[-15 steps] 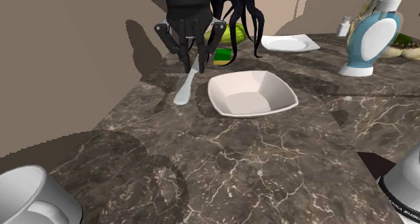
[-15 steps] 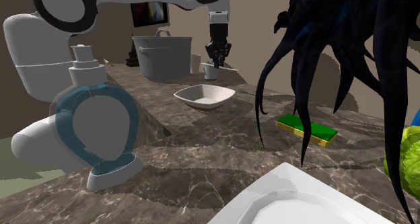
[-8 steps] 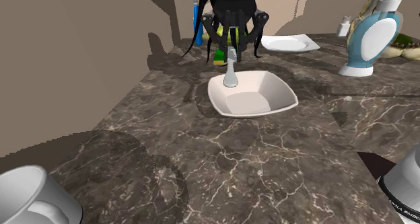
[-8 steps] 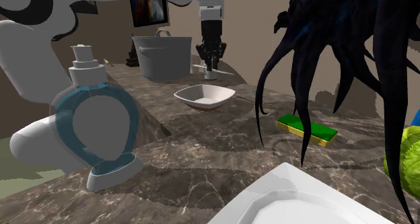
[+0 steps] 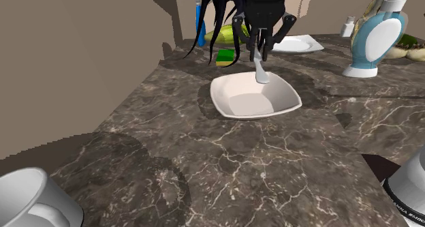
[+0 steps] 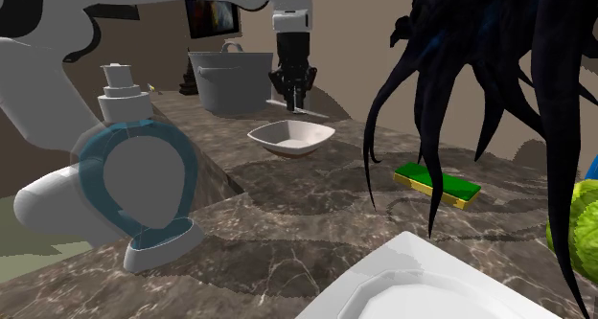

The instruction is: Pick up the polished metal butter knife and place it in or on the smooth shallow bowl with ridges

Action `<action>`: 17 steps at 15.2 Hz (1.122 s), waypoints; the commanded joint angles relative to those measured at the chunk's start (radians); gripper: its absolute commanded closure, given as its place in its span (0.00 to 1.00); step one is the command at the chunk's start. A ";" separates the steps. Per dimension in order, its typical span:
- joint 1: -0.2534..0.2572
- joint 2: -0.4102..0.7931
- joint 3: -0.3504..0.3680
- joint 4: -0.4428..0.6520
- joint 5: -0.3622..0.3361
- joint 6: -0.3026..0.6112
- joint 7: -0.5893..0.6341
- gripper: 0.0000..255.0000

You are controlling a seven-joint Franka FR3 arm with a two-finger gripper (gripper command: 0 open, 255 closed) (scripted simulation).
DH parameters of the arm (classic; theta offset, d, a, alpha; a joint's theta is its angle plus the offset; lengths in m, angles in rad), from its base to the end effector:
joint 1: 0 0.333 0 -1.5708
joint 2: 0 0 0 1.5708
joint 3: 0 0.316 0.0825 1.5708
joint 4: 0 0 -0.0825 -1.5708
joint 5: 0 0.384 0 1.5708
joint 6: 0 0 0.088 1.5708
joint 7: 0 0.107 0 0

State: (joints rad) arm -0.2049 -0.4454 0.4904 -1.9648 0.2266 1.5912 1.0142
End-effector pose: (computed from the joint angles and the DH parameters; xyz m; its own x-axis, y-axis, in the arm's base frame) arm 0.3944 0.1859 0.6273 0.7184 -0.6956 -0.0058 -0.6954 -0.7179 -0.0329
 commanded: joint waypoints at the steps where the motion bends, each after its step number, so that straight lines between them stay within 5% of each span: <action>1: 0.002 -0.008 -0.001 -0.031 0.003 0.024 -0.006 1.00; 17: 0.013 -0.028 0.017 -0.195 0.023 0.168 -0.019 1.00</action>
State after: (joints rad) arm -0.1919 -0.4760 0.5068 -2.1574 0.2495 1.7572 0.9950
